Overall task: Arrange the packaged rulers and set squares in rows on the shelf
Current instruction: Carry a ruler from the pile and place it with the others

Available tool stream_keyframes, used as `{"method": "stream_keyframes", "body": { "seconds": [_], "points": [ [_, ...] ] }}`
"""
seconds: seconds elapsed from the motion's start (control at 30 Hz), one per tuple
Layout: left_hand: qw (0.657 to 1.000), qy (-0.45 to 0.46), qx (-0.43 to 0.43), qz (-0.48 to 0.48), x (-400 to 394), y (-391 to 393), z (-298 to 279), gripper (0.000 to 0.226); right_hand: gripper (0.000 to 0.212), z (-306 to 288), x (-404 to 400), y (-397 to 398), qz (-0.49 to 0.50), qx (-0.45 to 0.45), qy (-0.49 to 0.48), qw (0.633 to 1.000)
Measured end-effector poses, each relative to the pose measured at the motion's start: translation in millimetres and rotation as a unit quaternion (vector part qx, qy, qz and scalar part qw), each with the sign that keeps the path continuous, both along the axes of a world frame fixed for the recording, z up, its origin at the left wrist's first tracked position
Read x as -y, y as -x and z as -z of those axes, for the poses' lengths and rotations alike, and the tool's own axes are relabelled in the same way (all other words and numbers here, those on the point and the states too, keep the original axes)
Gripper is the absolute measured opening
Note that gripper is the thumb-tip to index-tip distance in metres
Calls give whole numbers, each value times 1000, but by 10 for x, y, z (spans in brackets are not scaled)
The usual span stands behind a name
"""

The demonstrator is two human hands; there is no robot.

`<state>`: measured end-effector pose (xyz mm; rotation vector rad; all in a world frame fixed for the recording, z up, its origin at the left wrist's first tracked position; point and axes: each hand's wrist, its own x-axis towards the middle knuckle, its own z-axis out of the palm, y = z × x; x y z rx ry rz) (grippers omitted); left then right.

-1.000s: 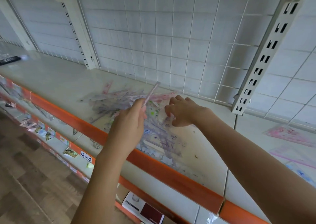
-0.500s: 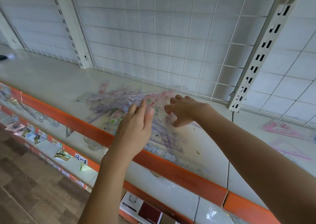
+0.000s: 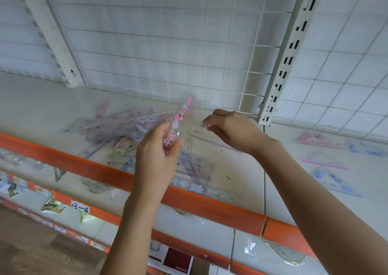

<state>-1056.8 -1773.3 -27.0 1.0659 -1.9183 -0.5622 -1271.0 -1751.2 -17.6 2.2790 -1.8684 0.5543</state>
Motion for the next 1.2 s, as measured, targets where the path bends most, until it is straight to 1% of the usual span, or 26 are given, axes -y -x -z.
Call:
{"method": "stream_keyframes", "body": {
  "seconds": [0.07, 0.13, 0.2, 0.27, 0.33, 0.43, 0.5, 0.57, 0.63, 0.77, 0.8, 0.87, 0.9, 0.93, 1.0, 1.1, 1.2],
  "points": [
    [1000, 2, -8, 8, -74, 94, -28, 39, 24, -52, -194, 28, 17, 75, 15, 997],
    [1000, -5, -14, 20, -156, 202, -36, 40, 19, -87, -413, 64, 43, 138, 12, 989],
    [999, -14, -24, 37, -221, 307, -18, 43, 15, -101, -630, 91, 70, 182, 4, 981],
    [998, -16, -23, 63, -290, 448, 14, 43, 16, -102, -860, 126, 98, 215, 6, 972],
    [996, -10, -12, 87, -373, 595, 38, 42, 17, -104, -1075, 153, 124, 263, 16, 957],
    [992, -10, -11, 122, -533, 810, 52, 42, 18, -122, -1363, 188, 163, 347, 51, 922],
    [989, -11, -7, 144, -662, 942, 50, 41, 21, -124, -1544, 239, 185, 378, 67, 905],
    [987, -14, 2, 162, -791, 1062, 47, 41, 21, -118, -1721, 325, 204, 378, 76, 900],
    [984, -15, 11, 177, -913, 1174, 44, 41, 24, -122, -1902, 419, 220, 361, 78, 903],
    [981, -13, 17, 193, -1150, 1404, 22, 40, 33, -117, -2242, 630, 272, 271, 90, 919],
    [981, -14, 16, 195, -1216, 1469, 15, 39, 37, -125, -2329, 686, 293, 260, 87, 916],
    [980, -15, 12, 197, -1361, 1608, 7, 39, 54, -136, -2514, 802, 324, 243, 72, 911],
    [980, -15, 10, 196, -1443, 1684, 7, 38, 59, -135, -2613, 860, 332, 236, 60, 911],
    [981, -13, 9, 194, -1526, 1759, 8, 38, 59, -135, -2709, 919, 334, 235, 50, 911],
    [982, -11, 11, 188, -1712, 1922, 19, 38, 50, -106, -2913, 1079, 331, 241, 46, 911],
    [982, -20, 18, 186, -2016, 2165, 35, 39, 33, -85, -3219, 1356, 330, 255, 71, 906],
    [982, -25, 24, 187, -2300, 2411, 50, 39, 11, -84, -3522, 1610, 324, 328, 55, 886]
  ]
}}
